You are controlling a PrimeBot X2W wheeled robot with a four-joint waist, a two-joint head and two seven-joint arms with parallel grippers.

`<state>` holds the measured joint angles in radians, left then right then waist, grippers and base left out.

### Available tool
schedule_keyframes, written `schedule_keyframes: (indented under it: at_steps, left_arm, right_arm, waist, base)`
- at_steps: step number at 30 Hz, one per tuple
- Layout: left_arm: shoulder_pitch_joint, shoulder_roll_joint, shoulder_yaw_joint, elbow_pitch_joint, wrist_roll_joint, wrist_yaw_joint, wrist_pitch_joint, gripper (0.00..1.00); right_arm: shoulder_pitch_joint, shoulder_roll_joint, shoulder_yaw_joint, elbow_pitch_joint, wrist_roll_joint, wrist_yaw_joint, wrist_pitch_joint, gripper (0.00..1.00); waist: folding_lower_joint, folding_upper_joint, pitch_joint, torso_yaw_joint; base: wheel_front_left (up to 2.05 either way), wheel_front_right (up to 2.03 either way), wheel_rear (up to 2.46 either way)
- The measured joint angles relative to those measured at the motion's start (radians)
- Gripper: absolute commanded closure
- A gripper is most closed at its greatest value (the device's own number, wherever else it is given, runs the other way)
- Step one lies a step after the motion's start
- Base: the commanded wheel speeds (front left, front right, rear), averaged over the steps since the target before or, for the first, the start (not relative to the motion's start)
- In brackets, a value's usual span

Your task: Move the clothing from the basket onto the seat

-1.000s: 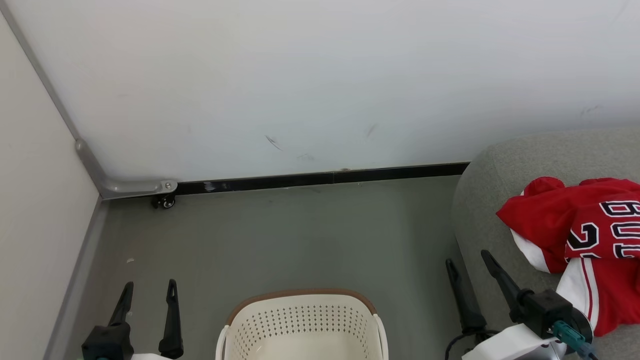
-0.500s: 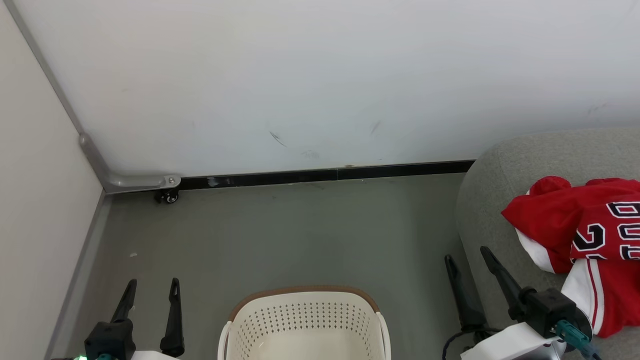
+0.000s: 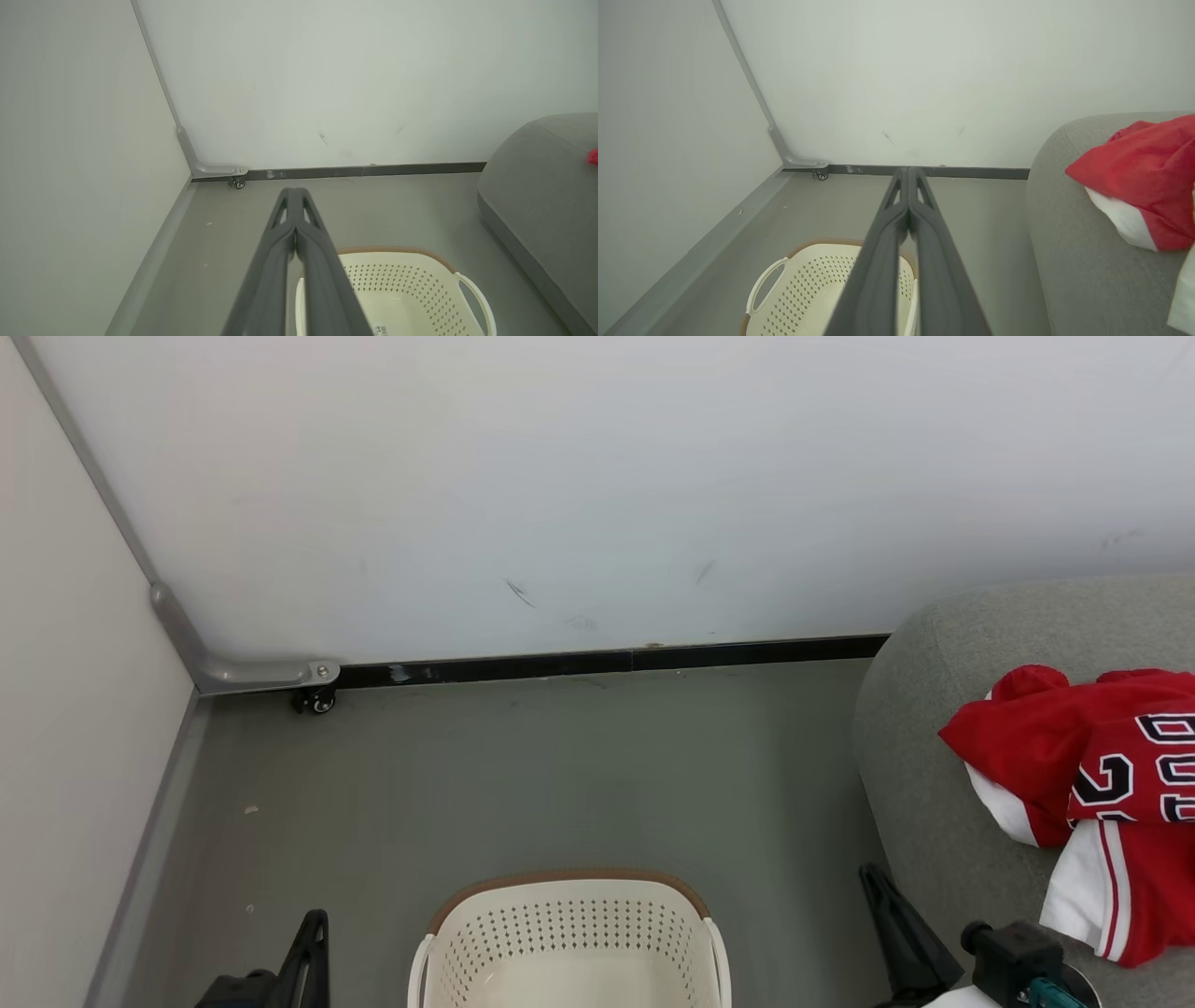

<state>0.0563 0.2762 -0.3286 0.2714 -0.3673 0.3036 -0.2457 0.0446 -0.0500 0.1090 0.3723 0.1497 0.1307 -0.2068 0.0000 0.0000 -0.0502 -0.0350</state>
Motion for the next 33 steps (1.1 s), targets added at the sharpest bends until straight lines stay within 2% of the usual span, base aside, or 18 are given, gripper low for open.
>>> schedule_keyframes:
  at_steps: [10, 23, 33]
  left_arm:
    - [0.002, -0.011, 0.024, -0.005, -0.072, -0.018, 0.021, 1.0]
    - [0.002, -0.037, 0.065, -0.016, -0.232, -0.065, 0.058, 1.0]
    - [0.0, -0.059, 0.1, -0.02, -0.328, -0.098, 0.089, 1.0]
  right_arm:
    - [0.002, 0.0, 0.0, -0.015, 0.067, 0.0, 0.0, 1.0]
    - [0.002, 0.001, -0.01, -0.043, 0.266, 0.0, 0.022, 1.0]
    - [0.001, 0.002, -0.036, -0.051, 0.394, 0.0, 0.051, 1.0]
  waist:
    - [0.0001, 0.0, 0.002, 0.001]
    - [0.0008, 0.0, 0.008, 0.005]
    - [0.0067, 0.0, 0.011, 0.009]
  base:
    - [0.0, 0.0, 0.0]
    - [0.0, 0.0, 0.0]
    - [0.0, 0.0, 0.0]
